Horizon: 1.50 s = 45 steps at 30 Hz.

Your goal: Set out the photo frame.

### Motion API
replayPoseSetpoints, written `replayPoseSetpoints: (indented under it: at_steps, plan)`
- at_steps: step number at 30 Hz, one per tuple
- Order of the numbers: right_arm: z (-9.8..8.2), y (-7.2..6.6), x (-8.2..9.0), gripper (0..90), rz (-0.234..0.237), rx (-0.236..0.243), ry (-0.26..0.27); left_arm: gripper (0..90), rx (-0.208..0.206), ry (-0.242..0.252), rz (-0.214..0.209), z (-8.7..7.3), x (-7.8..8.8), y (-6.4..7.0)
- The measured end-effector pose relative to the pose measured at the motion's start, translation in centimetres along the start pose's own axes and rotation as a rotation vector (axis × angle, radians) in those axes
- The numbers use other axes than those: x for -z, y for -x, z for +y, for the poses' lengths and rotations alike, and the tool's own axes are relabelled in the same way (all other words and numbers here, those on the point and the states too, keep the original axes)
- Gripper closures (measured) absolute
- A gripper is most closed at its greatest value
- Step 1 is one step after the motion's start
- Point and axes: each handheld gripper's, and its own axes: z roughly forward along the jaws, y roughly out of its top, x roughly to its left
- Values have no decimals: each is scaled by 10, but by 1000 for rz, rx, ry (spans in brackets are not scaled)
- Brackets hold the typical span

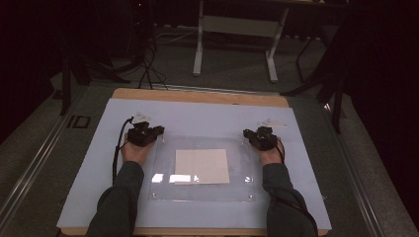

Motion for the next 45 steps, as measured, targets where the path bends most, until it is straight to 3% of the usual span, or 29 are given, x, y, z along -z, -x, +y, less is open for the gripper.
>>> replayPoseSetpoints:
  at_steps: [7,21,33,39,45]
  plan:
    - [4,2,-4,849,-1,-30,-12,835,32,-18,-6,4,-6,-4]
    - [8,7,-10,855,2,-53,-23,848,58,-53,-18,10,-14,-8]
    - [12,12,-17,856,10,-108,-23,849,101,-69,-21,16,-21,-14]
    - [15,14,-22,856,5,-145,-28,849,131,-83,-9,20,-25,-15]
    - [18,14,-26,854,-14,-162,-40,838,114,-114,31,25,-29,-12]
